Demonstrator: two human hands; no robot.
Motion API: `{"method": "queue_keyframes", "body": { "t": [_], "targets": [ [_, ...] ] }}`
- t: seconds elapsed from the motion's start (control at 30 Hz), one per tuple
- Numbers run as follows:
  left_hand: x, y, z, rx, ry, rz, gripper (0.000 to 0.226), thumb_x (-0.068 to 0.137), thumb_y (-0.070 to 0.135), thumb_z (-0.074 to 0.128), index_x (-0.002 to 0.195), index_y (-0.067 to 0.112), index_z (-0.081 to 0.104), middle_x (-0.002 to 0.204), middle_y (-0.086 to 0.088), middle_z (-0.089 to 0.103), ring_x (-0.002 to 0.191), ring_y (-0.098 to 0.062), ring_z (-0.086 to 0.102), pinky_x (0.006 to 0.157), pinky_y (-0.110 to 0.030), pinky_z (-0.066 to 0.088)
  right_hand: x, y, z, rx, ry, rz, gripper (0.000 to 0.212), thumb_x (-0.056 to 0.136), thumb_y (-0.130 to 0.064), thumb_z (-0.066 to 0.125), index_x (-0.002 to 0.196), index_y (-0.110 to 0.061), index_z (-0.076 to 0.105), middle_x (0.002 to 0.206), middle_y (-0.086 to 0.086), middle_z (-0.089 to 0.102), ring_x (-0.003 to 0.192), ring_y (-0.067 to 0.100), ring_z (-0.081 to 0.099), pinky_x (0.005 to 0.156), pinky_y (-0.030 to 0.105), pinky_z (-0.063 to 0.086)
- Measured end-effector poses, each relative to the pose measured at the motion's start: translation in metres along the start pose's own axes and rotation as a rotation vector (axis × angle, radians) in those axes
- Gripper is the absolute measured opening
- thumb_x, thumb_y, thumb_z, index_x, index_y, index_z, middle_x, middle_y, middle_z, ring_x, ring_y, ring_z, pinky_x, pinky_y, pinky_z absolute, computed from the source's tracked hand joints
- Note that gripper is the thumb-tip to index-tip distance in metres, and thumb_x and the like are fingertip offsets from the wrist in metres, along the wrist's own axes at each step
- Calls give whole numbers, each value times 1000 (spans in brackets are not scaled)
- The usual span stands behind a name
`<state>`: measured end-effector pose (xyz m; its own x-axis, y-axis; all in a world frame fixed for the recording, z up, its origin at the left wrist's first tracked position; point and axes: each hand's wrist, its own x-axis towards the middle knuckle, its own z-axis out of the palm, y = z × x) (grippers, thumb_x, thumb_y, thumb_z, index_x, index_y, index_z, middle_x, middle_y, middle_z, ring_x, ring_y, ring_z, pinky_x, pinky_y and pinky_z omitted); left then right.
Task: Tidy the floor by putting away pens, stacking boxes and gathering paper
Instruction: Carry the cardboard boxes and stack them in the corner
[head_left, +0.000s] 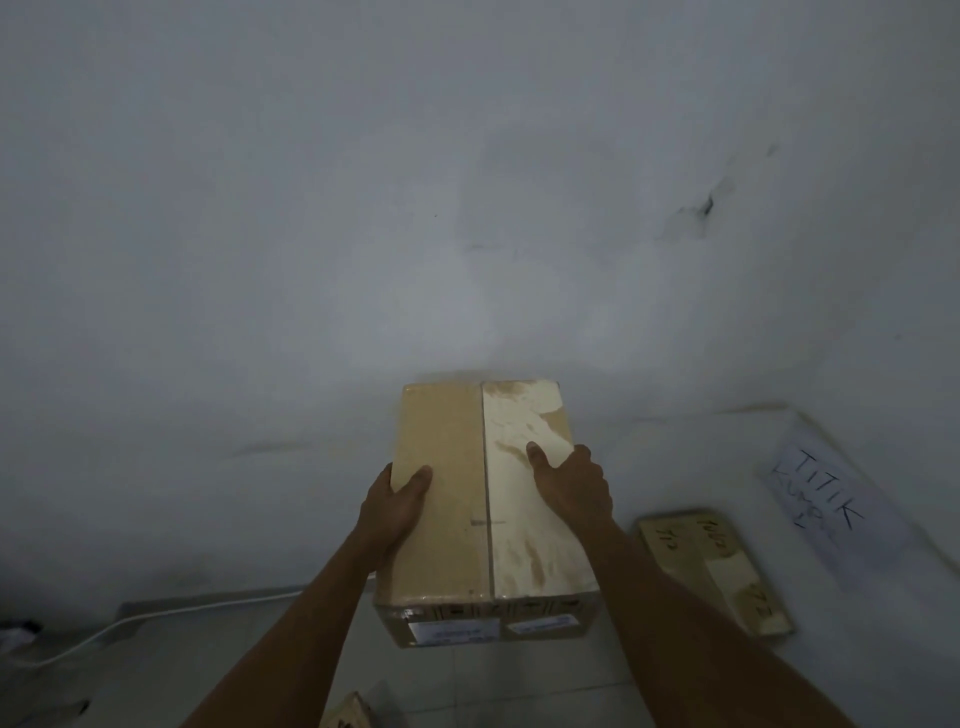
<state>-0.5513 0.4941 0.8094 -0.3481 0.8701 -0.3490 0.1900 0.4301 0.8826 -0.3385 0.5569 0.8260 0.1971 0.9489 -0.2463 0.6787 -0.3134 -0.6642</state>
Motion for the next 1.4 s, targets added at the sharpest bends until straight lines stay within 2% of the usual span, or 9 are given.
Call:
{"method": "queue_keyframes", "body": {
  "t": [0.4, 0.7, 1.1, 1.4],
  "targets": [
    [50, 26, 13, 65, -96, 74, 60, 88, 55, 52, 136, 19, 45, 127, -10, 59, 108, -31, 60, 95, -52, 50, 22, -2, -7, 63, 77, 81, 81, 84, -65, 50, 136, -4, 33, 132, 18, 50, 119, 36, 52, 95, 44, 45],
    [61, 32, 71, 93, -164, 59, 64, 86, 58, 53, 138, 21, 44, 130, -10, 58, 111, -32, 60, 96, -52, 49, 48, 34, -37, 57, 119, 124, 80, 86, -62, 50, 136, -2, 33, 133, 18, 49, 120, 36, 51, 96, 43, 44],
    [56, 54, 230, 116, -174, 20, 63, 86, 60, 51, 137, 23, 43, 131, -9, 57, 112, -32, 59, 98, -53, 47, 127, 138, -122, 80, 107, 184, 84, 84, -62, 54, 136, -1, 31, 133, 20, 49, 119, 37, 52, 95, 44, 47],
    [57, 57, 325, 89, -169, -99, 70, 85, 60, 52, 142, 21, 38, 136, -11, 53, 118, -34, 55, 101, -54, 44, 176, 199, -170, 55, 56, 229, 87, 84, -65, 51, 140, -3, 28, 137, 18, 47, 122, 36, 50, 95, 41, 45]
  ]
}}
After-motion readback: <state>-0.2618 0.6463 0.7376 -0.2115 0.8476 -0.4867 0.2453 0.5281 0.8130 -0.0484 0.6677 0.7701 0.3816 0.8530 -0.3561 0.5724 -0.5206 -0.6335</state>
